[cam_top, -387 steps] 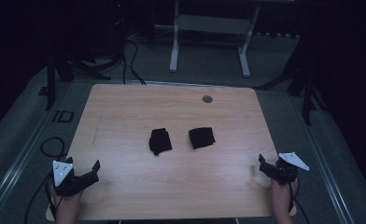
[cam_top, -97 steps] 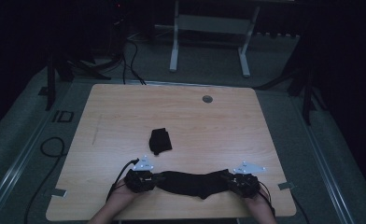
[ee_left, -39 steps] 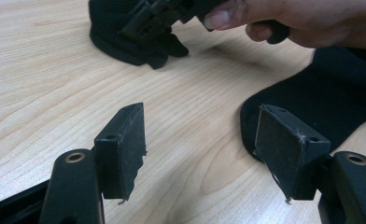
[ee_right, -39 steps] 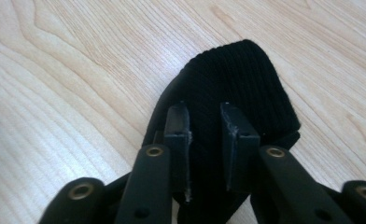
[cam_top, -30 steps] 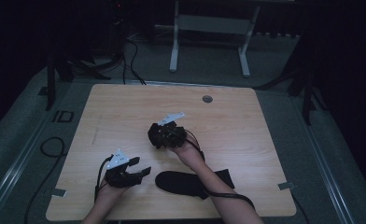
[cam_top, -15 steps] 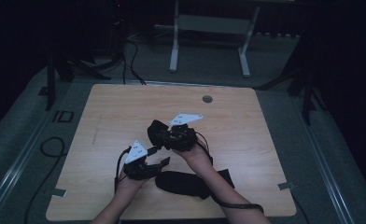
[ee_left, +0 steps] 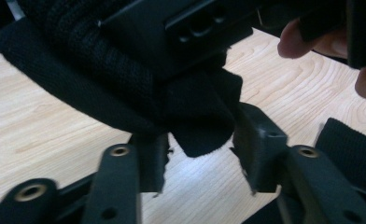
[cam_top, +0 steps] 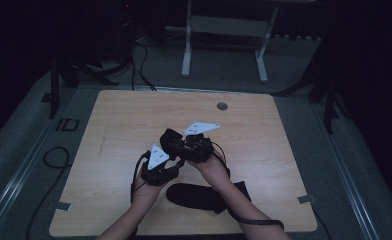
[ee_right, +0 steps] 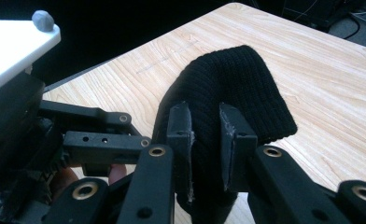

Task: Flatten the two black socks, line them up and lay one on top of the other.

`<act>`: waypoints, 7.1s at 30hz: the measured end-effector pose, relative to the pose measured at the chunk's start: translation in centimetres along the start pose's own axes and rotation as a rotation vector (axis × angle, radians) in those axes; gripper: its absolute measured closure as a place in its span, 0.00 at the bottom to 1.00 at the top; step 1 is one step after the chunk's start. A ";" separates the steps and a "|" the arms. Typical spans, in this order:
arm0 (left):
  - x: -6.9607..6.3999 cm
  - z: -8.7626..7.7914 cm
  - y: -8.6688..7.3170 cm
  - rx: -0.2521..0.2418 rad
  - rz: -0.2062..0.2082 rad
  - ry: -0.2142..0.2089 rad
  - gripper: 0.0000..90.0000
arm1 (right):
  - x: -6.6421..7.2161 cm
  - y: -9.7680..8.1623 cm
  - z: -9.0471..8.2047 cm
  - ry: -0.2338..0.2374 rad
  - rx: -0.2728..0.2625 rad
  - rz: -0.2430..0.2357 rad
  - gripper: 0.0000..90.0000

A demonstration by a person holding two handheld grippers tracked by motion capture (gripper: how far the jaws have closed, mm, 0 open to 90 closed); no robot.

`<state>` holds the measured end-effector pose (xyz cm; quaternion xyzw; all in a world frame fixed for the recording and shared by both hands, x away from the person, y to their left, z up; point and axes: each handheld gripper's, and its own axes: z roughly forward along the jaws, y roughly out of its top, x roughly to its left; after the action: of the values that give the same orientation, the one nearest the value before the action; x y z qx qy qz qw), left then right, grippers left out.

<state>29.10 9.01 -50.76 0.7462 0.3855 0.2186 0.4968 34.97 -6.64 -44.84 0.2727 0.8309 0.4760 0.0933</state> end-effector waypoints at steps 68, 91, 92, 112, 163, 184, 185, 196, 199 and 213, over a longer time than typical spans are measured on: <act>2.4 2.3 -3.9 0.274 -0.044 -0.008 0.67 | -9.5 -10.4 -3.9 -0.119 0.154 0.181 0.90; 4.6 3.2 -1.8 0.265 0.028 0.066 1.00 | -10.8 -12.0 -5.7 -0.212 0.194 0.165 1.00; 4.8 3.6 -1.8 0.269 0.032 0.070 1.00 | -10.6 -12.1 -5.5 -0.213 0.205 0.157 1.00; 4.6 6.4 -3.1 0.357 0.027 0.036 0.99 | -13.1 -14.6 -6.2 -0.278 0.283 0.173 1.00; 1.7 -2.3 -4.5 0.327 -0.041 -0.167 0.47 | -7.8 -16.0 -15.0 -0.261 0.216 0.138 0.43; 1.5 -0.5 -6.4 0.385 -0.002 -0.128 0.62 | -6.4 -18.9 -12.0 -0.271 0.328 0.142 0.68; 1.4 -0.6 -6.4 0.391 0.017 -0.134 0.66 | -6.2 -18.9 -12.0 -0.273 0.330 0.126 0.71; 0.8 -0.5 -6.4 0.403 0.034 -0.164 0.96 | -5.7 -18.8 -11.6 -0.257 0.322 0.123 0.92; 0.9 -0.7 -6.3 0.395 0.029 -0.159 0.97 | -5.6 -18.7 -11.7 -0.259 0.318 0.125 0.94; 2.4 -2.5 -1.5 0.287 0.027 -0.137 0.97 | -6.0 -13.8 -14.6 -0.258 0.173 0.096 0.95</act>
<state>28.29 12.63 -51.21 0.8277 0.3680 0.1168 0.4072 28.82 -26.22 -49.36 0.3780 0.8358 0.3679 0.1524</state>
